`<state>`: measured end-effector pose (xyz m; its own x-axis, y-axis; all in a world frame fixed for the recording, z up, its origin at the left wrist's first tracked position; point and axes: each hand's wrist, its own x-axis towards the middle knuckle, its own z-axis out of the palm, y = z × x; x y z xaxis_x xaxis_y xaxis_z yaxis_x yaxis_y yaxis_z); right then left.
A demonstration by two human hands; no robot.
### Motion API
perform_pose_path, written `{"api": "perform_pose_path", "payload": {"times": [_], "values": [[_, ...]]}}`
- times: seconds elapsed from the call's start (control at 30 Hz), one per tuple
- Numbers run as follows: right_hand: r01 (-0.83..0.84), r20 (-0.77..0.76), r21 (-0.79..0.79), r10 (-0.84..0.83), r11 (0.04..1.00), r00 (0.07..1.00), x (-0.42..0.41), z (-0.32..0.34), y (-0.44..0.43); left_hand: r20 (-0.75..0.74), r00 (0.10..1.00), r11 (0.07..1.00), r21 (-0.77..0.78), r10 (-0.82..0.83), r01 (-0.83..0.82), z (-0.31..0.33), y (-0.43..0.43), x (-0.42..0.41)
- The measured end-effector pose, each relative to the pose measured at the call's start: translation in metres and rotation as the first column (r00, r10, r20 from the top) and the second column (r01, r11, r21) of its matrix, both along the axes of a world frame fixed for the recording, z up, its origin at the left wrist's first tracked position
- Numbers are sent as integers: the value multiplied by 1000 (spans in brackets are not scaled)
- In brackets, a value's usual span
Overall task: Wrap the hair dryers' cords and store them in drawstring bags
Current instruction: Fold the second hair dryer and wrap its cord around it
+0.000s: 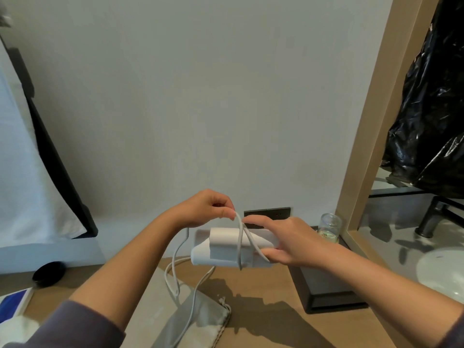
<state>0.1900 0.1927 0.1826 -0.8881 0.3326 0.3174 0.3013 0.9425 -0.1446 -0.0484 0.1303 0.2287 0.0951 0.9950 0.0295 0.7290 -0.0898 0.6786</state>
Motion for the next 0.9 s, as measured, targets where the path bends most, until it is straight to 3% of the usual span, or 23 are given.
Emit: {"api": "perform_pose_path", "payload": {"times": [0.27, 0.4, 0.5, 0.67, 0.9], "values": [[-74, -54, 85, 79, 994, 995, 3, -9, -1, -45, 999, 999, 37, -1, 3, -1, 5, 9], [9, -73, 62, -4, 998, 997, 9, -17, 6, -154, 980, 950, 304, 126, -75, -11, -5, 13], [68, -58, 36, -65, 997, 996, 13, -19, 11, -120, 980, 886, 456, 159, -88, -25, -20, 15], [94, -34, -15, -94, 995, 995, 9, -19, 11, -303, 948, 935, 355, 102, 12, -50, -28, 17], [40, 47, -195, -31, 980, 998, 7, 1, 12, -380, 913, 905, 424, 146, 32, -55, -30, 14]]}}
